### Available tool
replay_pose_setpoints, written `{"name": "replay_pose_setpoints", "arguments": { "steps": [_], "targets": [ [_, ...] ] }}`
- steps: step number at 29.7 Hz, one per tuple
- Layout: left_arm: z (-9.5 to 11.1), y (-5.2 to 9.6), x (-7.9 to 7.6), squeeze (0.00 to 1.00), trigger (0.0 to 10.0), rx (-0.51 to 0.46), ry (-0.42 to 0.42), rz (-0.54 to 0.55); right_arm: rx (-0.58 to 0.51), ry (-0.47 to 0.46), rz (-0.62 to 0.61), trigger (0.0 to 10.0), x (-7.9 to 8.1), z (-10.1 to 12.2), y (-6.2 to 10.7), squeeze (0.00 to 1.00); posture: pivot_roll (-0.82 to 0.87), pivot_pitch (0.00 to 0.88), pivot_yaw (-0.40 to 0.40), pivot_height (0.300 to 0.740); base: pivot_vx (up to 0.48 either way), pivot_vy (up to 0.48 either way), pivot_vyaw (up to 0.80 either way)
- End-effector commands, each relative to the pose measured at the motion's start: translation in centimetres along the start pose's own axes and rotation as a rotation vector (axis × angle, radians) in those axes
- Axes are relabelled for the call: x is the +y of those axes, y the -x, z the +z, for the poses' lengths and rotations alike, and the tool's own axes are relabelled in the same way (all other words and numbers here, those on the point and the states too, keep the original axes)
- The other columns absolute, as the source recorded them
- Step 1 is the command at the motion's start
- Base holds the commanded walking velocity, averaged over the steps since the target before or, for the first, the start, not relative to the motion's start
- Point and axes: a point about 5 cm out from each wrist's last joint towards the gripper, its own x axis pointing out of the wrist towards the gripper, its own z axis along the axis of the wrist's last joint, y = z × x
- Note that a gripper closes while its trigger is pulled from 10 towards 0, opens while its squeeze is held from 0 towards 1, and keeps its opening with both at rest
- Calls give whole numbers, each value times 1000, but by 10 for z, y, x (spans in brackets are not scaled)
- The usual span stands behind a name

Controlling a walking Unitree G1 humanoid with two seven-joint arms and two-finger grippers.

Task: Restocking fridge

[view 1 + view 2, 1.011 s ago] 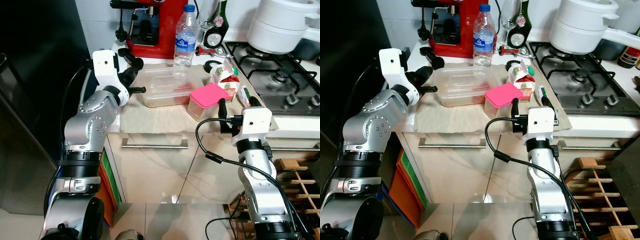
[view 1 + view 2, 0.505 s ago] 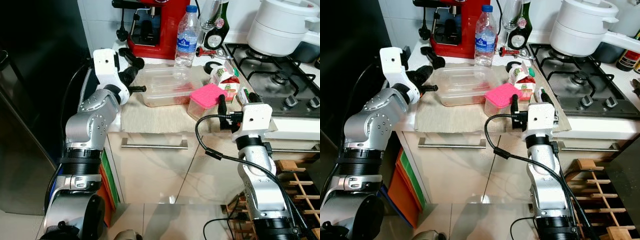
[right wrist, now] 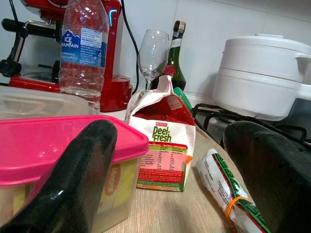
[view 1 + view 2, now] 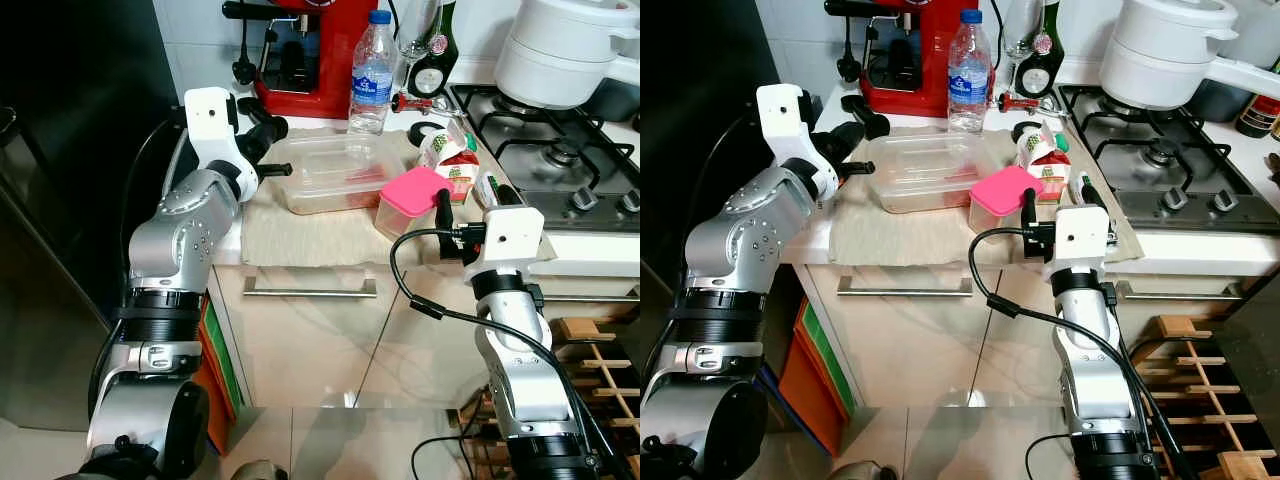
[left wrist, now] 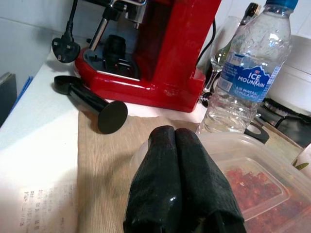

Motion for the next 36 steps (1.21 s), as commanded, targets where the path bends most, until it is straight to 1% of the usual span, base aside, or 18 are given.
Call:
{"name": "replay_pose_setpoints", "arguments": {
  "steps": [1, 13, 36],
  "targets": [
    [4, -3, -3, 0, 3686, -8, -8, -1, 1, -2, -11, 10000, -5, 2, -4, 0, 117, 0, 7, 740, 0, 0, 0],
    [4, -6, -9, 0, 3686, -6, -8, -3, 2, -1, -13, 10000, -11, 1, -6, 0, 133, 0, -10, 740, 0, 0, 0],
    [3, -7, -6, 0, 3686, -5, -7, 1, 5, -3, -10, 10000, -9, 0, -7, 0, 125, 0, -8, 740, 0, 0, 0]
  ]
}}
